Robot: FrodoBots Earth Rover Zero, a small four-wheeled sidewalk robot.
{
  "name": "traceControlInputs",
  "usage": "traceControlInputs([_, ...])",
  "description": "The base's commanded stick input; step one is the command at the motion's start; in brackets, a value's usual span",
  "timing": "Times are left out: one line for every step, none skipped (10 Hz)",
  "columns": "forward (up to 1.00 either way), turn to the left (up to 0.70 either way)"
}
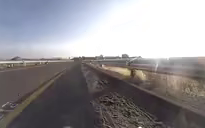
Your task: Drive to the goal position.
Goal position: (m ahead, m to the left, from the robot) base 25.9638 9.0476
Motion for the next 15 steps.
traceControlInputs([0.00, 0.00])
traceControlInputs([0.00, 0.00])
traceControlInputs([0.00, 0.00])
traceControlInputs([0.00, 0.00])
traceControlInputs([0.02, 0.00])
traceControlInputs([0.14, 0.00])
traceControlInputs([0.32, 0.00])
traceControlInputs([0.50, 0.00])
traceControlInputs([0.50, 0.00])
traceControlInputs([0.50, 0.00])
traceControlInputs([0.50, 0.00])
traceControlInputs([0.50, 0.00])
traceControlInputs([0.50, 0.00])
traceControlInputs([0.50, 0.00])
traceControlInputs([0.50, 0.00])
